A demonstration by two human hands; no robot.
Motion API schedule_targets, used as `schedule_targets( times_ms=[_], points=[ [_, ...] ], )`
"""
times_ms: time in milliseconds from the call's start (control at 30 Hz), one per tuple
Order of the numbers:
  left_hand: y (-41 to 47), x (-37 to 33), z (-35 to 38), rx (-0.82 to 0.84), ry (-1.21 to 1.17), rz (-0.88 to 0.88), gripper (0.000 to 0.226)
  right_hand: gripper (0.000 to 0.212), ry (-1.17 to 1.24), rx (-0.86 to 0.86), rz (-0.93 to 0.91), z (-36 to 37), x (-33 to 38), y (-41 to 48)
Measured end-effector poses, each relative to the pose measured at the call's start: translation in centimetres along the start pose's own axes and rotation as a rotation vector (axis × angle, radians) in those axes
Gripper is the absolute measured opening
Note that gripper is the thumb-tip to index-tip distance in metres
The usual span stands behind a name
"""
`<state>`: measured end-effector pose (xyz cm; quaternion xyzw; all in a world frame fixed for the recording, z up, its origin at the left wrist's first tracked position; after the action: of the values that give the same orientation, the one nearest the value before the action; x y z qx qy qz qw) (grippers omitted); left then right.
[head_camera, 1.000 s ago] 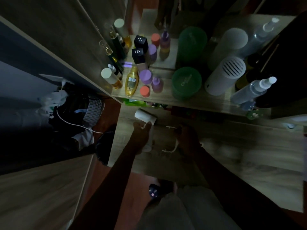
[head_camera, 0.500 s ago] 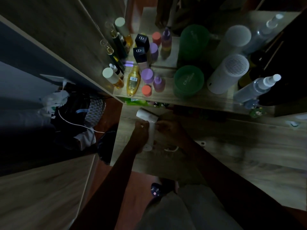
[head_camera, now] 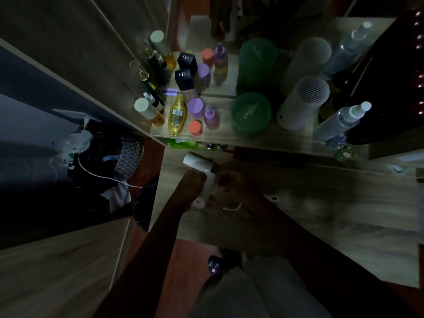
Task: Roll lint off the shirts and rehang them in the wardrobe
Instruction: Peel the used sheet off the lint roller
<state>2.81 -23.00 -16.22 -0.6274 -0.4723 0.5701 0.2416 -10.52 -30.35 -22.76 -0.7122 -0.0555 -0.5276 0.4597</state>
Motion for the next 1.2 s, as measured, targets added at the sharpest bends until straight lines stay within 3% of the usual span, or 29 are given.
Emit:
schedule_targets(
  times_ms=[133, 200, 400, 533, 767, 967, 1100, 1200],
  points=[
    [-0.3, -1.0, 0.3, -0.001, 0.117, 0.077, 0.052, 0.024, 0.085, 0.008, 0.056, -0.6, 0.0, -0.1],
    [-0.4, -1.4, -0.2, -0.085, 0.159, 0.142, 0.048, 0.025, 0.101, 0.026, 0.036, -0.7, 0.3, -0.1],
    [-1.7, -1.9, -0.9, -0.136, 0.231, 0.285, 0.032, 0.039, 0.139, 0.122, -0.017, -0.8, 1.6, -0.5],
    [-2.3, -1.9, -1.8, -0.078, 0.241, 0.373, 0.025, 0.041, 0.144, 0.224, -0.084, -0.2, 2.4, -0.8],
    [-3.4, -1.6, -3.4, 0.065, 0.173, 0.506, 0.044, 0.035, 0.131, 0.285, -0.112, 0.8, 3.7, -1.1],
    [-3.3, 0.4, -4.2, -0.019, 0.045, 0.358, 0.019, 0.016, 0.213, 0.267, -0.058, 1.5, 3.3, -1.5],
    [-2.7, 2.5, -4.1, -0.094, -0.103, 0.112, 0.031, 0.018, 0.269, 0.156, 0.072, 1.6, 1.6, -1.3],
    [-2.4, 3.6, -3.8, -0.082, -0.127, 0.022, 0.037, 0.026, -0.043, 0.048, 0.063, 1.1, 0.5, -0.4]
  ],
)
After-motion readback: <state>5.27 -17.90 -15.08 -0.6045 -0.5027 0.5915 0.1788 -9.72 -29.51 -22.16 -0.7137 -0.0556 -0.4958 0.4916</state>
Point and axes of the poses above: each hand's wrist, its own y-axis towards the middle knuckle, its own z-axis out of the palm, x = y × z, the point moved 6 cm from there along y, towards the middle knuckle, and after that the axes turned 1 degree about x, right-handed, at the moved point
